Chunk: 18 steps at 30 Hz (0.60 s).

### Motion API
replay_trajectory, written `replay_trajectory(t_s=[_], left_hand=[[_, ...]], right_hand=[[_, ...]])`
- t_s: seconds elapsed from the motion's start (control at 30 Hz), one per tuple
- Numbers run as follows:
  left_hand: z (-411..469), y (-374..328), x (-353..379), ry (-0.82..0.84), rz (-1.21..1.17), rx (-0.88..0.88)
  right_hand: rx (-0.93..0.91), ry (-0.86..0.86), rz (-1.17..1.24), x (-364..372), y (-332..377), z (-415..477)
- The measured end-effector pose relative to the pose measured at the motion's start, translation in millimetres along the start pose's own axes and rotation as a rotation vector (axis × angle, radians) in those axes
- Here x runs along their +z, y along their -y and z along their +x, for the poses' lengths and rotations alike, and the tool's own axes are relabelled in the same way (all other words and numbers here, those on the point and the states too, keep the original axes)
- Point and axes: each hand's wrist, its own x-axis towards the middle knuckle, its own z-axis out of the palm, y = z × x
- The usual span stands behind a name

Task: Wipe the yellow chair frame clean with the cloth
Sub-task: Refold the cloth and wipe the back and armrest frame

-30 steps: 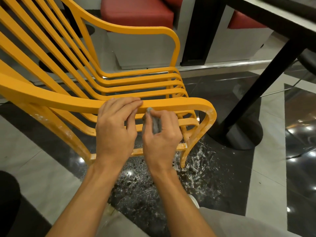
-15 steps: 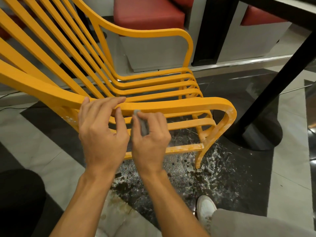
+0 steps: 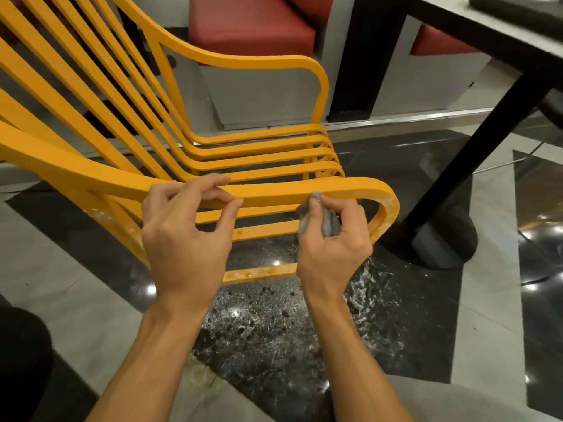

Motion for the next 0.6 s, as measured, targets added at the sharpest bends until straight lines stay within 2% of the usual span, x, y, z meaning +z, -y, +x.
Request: replay_trajectory(t_s=[0.2, 0.43, 0.6], left_hand=[[-6, -22, 33, 0.052, -0.082, 0.072], [-14, -39, 54, 0.293, -0.127, 0.120], [-15, -36, 57, 0.274, -0.077, 0.089]], right_hand=[[0.064, -0.111, -0.006, -14, -16, 21], [-0.045, 0.033, -0.009, -17, -16, 20], [0.059, -0.115, 0.017, -31, -30, 38]])
